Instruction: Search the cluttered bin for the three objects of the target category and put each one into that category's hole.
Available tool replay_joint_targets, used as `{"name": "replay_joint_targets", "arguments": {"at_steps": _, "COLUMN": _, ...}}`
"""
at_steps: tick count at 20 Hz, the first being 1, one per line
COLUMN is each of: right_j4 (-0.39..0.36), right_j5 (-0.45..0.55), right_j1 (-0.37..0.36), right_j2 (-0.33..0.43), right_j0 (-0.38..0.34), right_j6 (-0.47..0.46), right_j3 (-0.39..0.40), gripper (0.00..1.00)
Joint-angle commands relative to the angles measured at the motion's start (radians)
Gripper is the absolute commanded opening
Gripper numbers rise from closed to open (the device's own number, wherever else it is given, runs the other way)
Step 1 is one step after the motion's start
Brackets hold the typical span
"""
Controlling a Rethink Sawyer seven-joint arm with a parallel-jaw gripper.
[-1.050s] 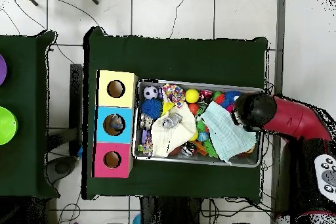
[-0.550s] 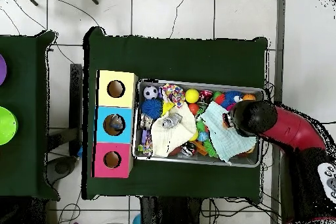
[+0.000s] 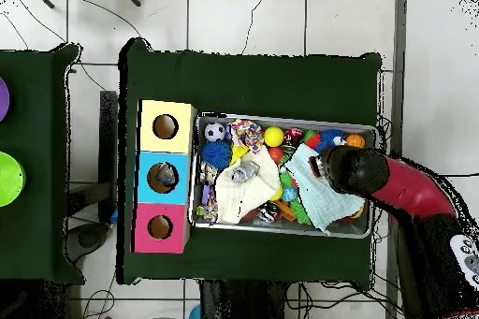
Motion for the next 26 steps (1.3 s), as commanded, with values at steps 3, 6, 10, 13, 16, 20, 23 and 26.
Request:
{"name": "replay_joint_targets", "arguments": {"at_steps": 3, "right_j4": -0.018, "right_j5": -0.049, "right_j1": 0.003, "right_j2": 0.109, "right_j0": -0.007, "right_j6": 0.065, "right_j3": 0.079, "gripper": 1.00}}
{"name": "replay_joint_targets", "arguments": {"at_steps": 6, "right_j4": -0.043, "right_j5": -0.023, "right_j1": 0.003, "right_j2": 0.075, "right_j0": 0.005, "right_j6": 0.055, "right_j3": 0.049, "gripper": 1.00}}
{"name": "replay_joint_targets", "arguments": {"at_steps": 10, "right_j4": -0.088, "right_j5": -0.004, "right_j1": 0.001, "right_j2": 0.035, "right_j0": 0.011, "right_j6": 0.022, "right_j3": 0.002, "gripper": 1.00}}
{"name": "replay_joint_targets", "arguments": {"at_steps": 13, "right_j4": -0.107, "right_j5": -0.006, "right_j1": -0.015, "right_j2": 0.021, "right_j0": 0.017, "right_j6": 0.014, "right_j3": -0.014, "gripper": 1.00}}
{"name": "replay_joint_targets", "arguments": {"at_steps": 16, "right_j4": -0.127, "right_j5": -0.036, "right_j1": -0.024, "right_j2": 0.022, "right_j0": 0.016, "right_j6": 0.020, "right_j3": -0.013, "gripper": 1.00}}
{"name": "replay_joint_targets", "arguments": {"at_steps": 20, "right_j4": -0.151, "right_j5": -0.069, "right_j1": -0.034, "right_j2": 0.033, "right_j0": 0.011, "right_j6": 0.033, "right_j3": -0.016, "gripper": 1.00}}
{"name": "replay_joint_targets", "arguments": {"at_steps": 23, "right_j4": -0.167, "right_j5": -0.094, "right_j1": -0.048, "right_j2": 0.041, "right_j0": 0.006, "right_j6": 0.044, "right_j3": -0.015, "gripper": 1.00}}
{"name": "replay_joint_targets", "arguments": {"at_steps": 26, "right_j4": -0.182, "right_j5": -0.116, "right_j1": -0.056, "right_j2": 0.043, "right_j0": 0.006, "right_j6": 0.054, "right_j3": -0.020, "gripper": 1.00}}
